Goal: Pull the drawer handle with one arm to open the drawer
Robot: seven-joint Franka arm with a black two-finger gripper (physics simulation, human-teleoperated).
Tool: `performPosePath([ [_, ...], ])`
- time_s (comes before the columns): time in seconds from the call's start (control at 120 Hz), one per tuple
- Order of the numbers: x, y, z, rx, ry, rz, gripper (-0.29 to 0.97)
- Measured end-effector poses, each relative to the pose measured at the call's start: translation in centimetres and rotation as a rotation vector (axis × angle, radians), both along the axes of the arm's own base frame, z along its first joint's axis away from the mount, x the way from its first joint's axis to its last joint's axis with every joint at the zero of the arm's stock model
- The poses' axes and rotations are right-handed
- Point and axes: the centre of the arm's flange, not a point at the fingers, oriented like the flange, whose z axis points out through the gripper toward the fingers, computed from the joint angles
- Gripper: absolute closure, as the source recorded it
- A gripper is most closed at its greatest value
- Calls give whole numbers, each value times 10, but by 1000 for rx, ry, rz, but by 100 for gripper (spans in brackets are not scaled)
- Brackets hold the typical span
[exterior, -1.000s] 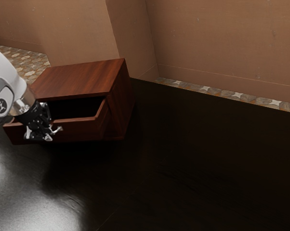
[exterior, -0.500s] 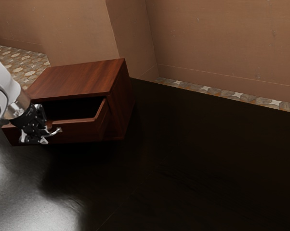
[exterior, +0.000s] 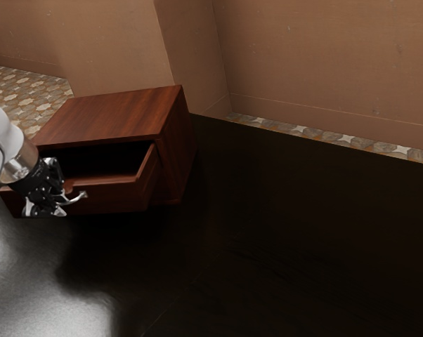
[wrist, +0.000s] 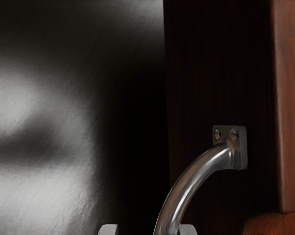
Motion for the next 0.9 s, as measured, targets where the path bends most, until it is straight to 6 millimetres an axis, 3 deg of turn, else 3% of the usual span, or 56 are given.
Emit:
performPosePath([
  [0.567,-14,-9,-1,7,-5,-6,61],
  [0.9,-19,-13,-3,7,-3,-9,54],
])
